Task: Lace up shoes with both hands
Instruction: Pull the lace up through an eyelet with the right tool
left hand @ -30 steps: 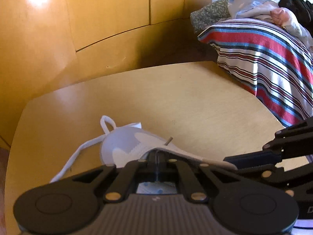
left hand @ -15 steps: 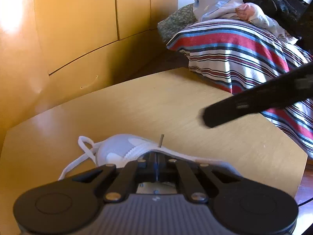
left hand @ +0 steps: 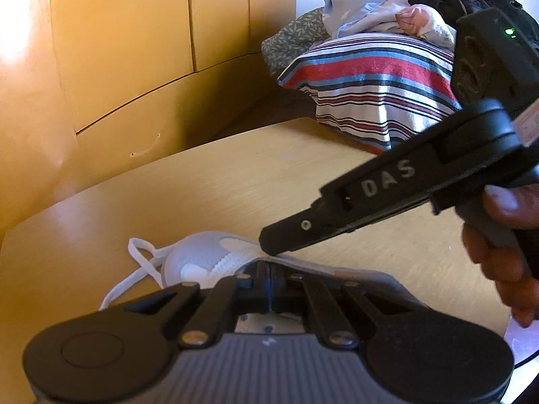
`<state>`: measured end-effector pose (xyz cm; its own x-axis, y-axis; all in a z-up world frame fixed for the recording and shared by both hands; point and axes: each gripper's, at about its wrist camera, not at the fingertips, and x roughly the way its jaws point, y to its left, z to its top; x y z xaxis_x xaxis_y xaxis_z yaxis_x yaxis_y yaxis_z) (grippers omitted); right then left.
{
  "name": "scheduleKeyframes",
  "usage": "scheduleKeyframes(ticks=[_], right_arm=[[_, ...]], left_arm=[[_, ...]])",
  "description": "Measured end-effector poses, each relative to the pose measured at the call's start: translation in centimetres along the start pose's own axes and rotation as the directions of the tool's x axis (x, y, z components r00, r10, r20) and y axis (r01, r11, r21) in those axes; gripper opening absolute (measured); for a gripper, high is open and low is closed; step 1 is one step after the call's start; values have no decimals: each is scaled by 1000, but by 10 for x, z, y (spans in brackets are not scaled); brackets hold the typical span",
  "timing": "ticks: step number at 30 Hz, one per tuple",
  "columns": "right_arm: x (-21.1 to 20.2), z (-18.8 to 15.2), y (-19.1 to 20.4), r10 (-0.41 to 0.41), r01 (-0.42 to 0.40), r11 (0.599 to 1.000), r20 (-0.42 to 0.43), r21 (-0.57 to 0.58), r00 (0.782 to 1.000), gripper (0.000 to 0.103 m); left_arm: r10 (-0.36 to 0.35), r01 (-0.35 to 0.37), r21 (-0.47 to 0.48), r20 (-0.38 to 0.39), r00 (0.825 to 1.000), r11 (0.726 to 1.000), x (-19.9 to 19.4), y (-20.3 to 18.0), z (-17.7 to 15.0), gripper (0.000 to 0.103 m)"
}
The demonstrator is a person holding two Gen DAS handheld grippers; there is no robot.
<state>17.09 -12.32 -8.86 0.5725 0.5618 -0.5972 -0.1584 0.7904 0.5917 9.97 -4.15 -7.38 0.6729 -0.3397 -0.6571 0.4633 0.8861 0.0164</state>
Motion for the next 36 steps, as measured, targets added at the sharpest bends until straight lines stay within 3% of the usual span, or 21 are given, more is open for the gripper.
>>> scheduleKeyframes(ticks=[5,8,11,12,17,20,22,23,25,26,29,30,32,33,34,35,36], right_arm=[[5,0,-5,31,-31,999,1,21,1000,7],[0,0,-12,46,-48,997,25,60,999,3],[-15,5,-9,10,-13,1000,85,26,996,3],[-21,7,-8,-3,1,1000,106,16,994,3],[-60,15,-6,-103,123,990,241,-70,965,3],[-95,23,-6,-187,245,962,367,-120,911,3],[-127,30,-14,-265,358,926,468,-120,843,3],[-137,32,-19,-287,384,917,492,-106,822,3],[-171,37,-36,-372,480,876,566,-47,736,3],[-179,37,-41,-392,497,867,577,-28,717,3],[-209,36,-59,-483,584,811,612,41,627,3],[-217,36,-65,-490,582,811,608,56,624,3],[-217,33,-73,-437,516,856,567,25,698,3],[-211,32,-69,-437,521,853,553,5,710,3],[-204,31,-66,-435,531,846,520,-42,735,3],[-194,30,-62,-434,534,841,476,-91,765,3],[-177,28,-59,-428,516,845,403,-138,809,3]], left_arm=[[5,-5,1,-10,1000,1000,-1,0,1,2],[27,-27,16,-1,1000,1000,-9,-6,2,12],[90,-93,72,43,995,993,-28,-18,-3,30],[105,-110,83,56,993,990,-34,-22,-5,40],[140,-144,105,45,989,984,-46,-34,-9,43],[136,-136,79,7,991,988,-46,-31,-7,43],[138,-138,84,0,990,987,-46,-31,-6,43],[140,-139,90,-2,990,986,-45,-32,-7,43],[141,-139,95,-7,990,986,-44,-34,-8,43],[138,-137,96,-9,990,986,-44,-35,-9,43],[132,-129,101,-17,991,987,-43,-38,-10,43],[129,-127,97,-16,992,987,-43,-38,-10,43],[123,-122,93,-9,992,988,-44,-38,-10,43],[116,-115,90,-3,993,989,-44,-38,-9,43],[105,-105,83,2,994,991,-46,-37,-8,44],[92,-92,70,7,996,993,-49,-35,-7,44],[74,-74,56,15,997,996,-53,-31,-5,44]])
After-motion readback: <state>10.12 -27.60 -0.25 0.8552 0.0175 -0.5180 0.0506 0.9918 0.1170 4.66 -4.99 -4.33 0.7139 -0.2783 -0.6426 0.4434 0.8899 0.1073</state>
